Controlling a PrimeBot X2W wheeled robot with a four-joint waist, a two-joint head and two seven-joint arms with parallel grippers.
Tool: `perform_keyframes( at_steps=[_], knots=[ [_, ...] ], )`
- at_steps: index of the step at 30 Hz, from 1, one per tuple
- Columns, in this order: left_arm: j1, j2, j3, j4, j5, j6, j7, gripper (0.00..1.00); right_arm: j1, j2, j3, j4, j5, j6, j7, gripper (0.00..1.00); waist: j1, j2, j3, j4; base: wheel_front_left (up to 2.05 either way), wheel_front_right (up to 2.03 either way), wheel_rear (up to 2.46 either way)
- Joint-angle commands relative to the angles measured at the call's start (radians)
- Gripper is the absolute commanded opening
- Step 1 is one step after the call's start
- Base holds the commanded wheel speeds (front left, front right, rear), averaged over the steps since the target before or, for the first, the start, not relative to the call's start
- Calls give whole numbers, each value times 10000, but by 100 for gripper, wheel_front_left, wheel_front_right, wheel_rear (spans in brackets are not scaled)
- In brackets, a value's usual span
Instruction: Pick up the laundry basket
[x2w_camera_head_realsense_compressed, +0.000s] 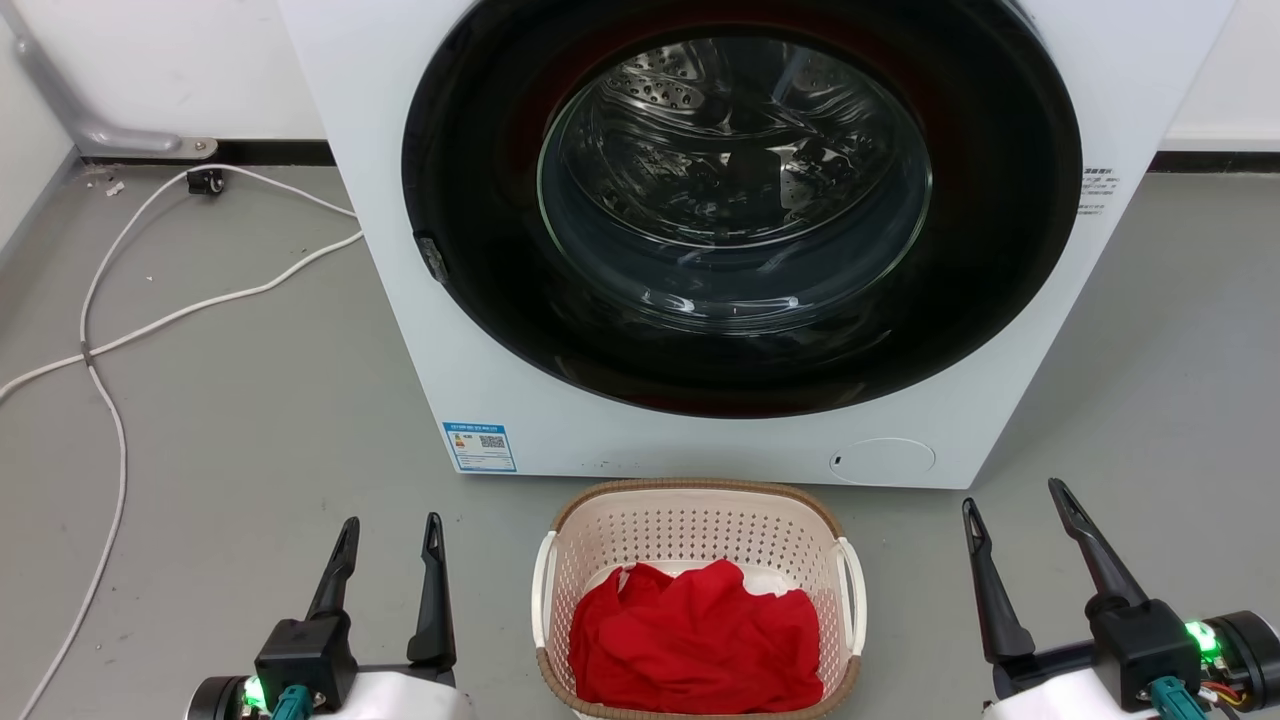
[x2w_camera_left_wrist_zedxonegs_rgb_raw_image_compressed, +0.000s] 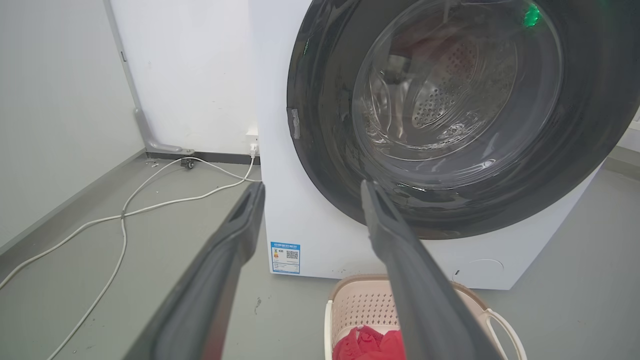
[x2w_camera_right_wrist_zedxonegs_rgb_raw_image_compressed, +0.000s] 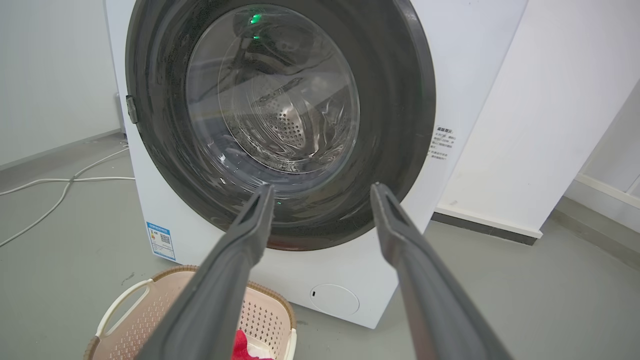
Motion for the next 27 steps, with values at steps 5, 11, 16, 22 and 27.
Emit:
perform_keyframes(
  at_steps=[5,11,16,22,27],
  knots=[
    [63,9,18,48,31,17,-28,100,75,-37,31,44,56,-3,-25,100,0,0,44,-20,0,0,0],
    [-302,9,10,374,22,-23,-26,100,-352,-37,-23,146,68,-3,-25,100,0,0,305,-50,0,0,0],
    [-1129,9,44,1457,55,-314,-26,100,-1128,-36,-73,705,-156,-3,-23,100,0,0,937,-66,0,0,0],
    [-2614,74,211,3461,231,-773,-26,100,-2431,-29,119,2611,-602,-5,-25,100,0,0,1821,-197,0,0,0],
    [-3996,244,76,5581,333,-1105,-25,100,-3685,-29,227,4840,-966,-6,-25,100,0,0,2538,-309,0,0,0]
  ],
)
